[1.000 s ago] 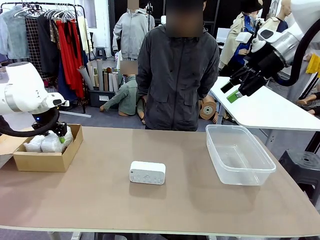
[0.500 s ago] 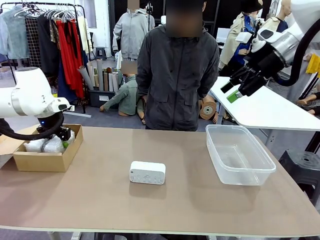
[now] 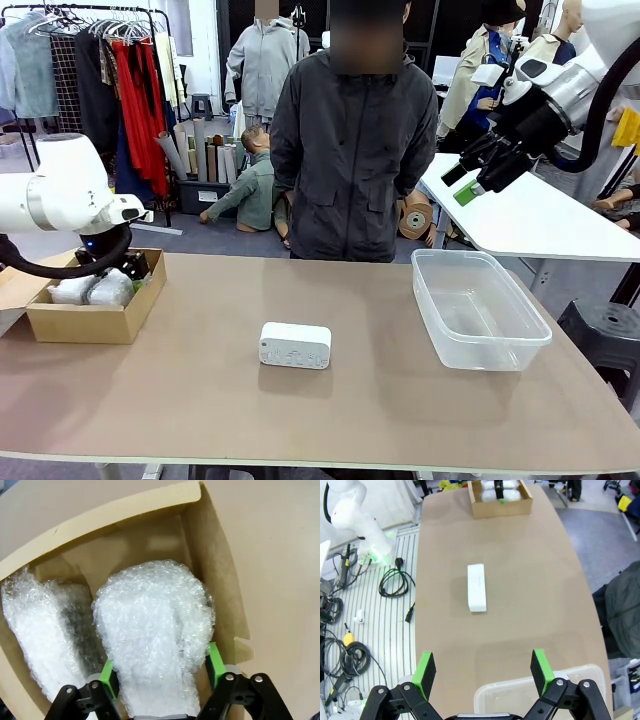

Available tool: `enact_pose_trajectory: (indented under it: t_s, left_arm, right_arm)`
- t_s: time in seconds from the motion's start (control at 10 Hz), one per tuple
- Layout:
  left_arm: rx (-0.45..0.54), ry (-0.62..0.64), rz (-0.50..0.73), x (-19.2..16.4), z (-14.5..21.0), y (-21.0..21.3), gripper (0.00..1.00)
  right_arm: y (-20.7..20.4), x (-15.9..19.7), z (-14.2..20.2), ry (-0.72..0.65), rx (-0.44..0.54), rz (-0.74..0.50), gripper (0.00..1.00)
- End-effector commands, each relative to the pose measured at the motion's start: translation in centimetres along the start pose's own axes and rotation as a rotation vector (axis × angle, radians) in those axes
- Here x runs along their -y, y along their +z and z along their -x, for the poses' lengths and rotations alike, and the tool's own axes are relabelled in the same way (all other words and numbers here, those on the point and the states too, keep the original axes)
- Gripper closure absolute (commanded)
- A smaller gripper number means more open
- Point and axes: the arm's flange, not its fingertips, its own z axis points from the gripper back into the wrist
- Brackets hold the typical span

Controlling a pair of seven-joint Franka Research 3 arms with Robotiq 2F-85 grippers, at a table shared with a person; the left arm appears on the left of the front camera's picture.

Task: Separate and place wrapped and unwrapped clocks.
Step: If the picked Digital clock is wrapped, place it in the Package Box ; if not, place it in the Organizing box.

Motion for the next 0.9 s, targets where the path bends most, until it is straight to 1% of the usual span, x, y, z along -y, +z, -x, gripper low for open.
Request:
enact_pose_trajectory:
  t_s: [0.0,0.2,0.4,0.6,0.7,0.8]
  left_arm:
    - [-0.014,-0.005,-0.011,0.6,0.2,1.4,0.0]
    - [-0.005,-0.019,-0.013,1.4,-0.2,2.9,0.0]
    - [-0.013,-0.025,0.03,1.5,-0.3,4.2,0.0]
    - [-0.016,-0.057,0.035,1.2,-0.5,5.5,0.0]
    - [-0.018,-0.065,0.033,1.0,-0.3,5.8,0.0]
    - [-0.01,-0.036,0.018,1.7,-0.4,4.9,0.0]
  right_arm:
    - [-0.2,-0.2,0.0,0.003,0.009,0.015,0.0]
    - [-0.2,-0.2,0.0,0.003,0.009,0.015,0.0]
    - [-0.2,-0.2,0.0,0.003,0.009,0.015,0.0]
    - [-0.2,-0.2,0.0,0.003,0.009,0.015,0.0]
    - [-0.2,-0.2,0.0,0.003,0.009,0.015,0.0]
    - [-0.2,-0.2,0.0,0.003,0.009,0.015,0.0]
